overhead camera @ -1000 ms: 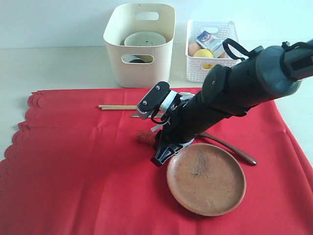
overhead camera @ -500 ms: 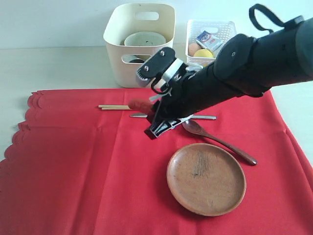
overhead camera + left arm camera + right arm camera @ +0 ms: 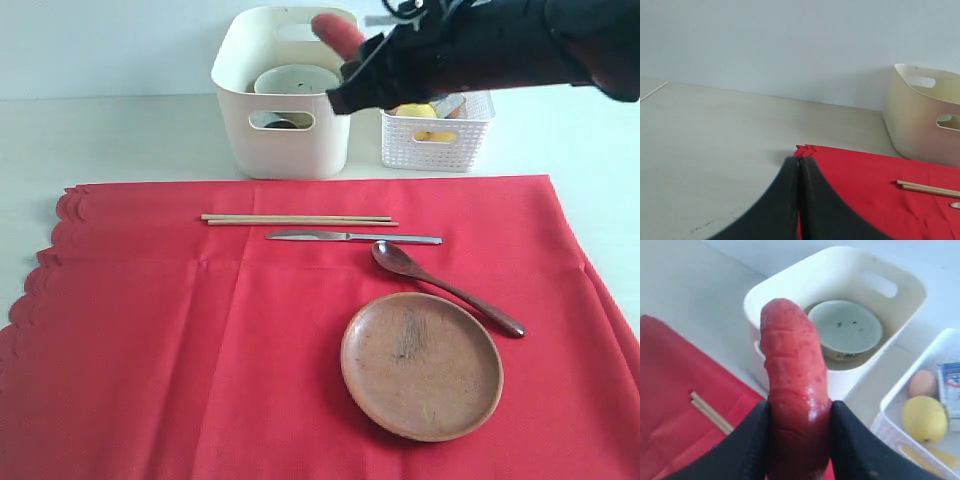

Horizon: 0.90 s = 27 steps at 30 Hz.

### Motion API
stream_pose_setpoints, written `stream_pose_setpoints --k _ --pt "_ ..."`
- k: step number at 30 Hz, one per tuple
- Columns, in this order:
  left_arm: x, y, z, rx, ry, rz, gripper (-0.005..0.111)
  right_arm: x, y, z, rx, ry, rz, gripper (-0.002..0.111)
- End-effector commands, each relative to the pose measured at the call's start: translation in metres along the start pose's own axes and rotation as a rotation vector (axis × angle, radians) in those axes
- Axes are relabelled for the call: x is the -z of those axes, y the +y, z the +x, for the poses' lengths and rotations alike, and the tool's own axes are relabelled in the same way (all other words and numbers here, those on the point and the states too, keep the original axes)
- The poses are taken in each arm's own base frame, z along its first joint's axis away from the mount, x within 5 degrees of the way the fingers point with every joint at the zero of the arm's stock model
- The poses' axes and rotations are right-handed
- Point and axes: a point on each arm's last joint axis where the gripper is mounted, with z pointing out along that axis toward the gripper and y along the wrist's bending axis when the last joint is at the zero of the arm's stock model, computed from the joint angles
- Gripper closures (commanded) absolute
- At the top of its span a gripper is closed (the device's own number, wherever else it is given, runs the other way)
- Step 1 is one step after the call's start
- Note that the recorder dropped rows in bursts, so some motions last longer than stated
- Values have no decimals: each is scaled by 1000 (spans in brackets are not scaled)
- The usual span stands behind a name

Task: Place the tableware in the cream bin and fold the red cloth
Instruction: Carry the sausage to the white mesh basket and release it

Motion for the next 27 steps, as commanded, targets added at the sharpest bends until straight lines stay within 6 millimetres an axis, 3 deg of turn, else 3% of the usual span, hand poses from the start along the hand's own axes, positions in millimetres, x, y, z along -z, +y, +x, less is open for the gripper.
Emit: stream_pose_setpoints --k 1,5,10,17,27 --pt "0 0 1 -2 -4 -1 107 9 -37 -19 -97 -75 102 108" --pt "0 0 1 -2 -4 -1 107 15 -67 -23 -134 -98 177 108" --pt "0 0 1 -2 -4 -1 107 2 -96 -8 -201 -57 236 108" --pt "0 0 1 -2 -4 -1 107 -53 -119 -3 -236 -16 243 108" --pt "0 0 1 -2 -4 -1 107 -111 -140 0 -234 -33 280 108"
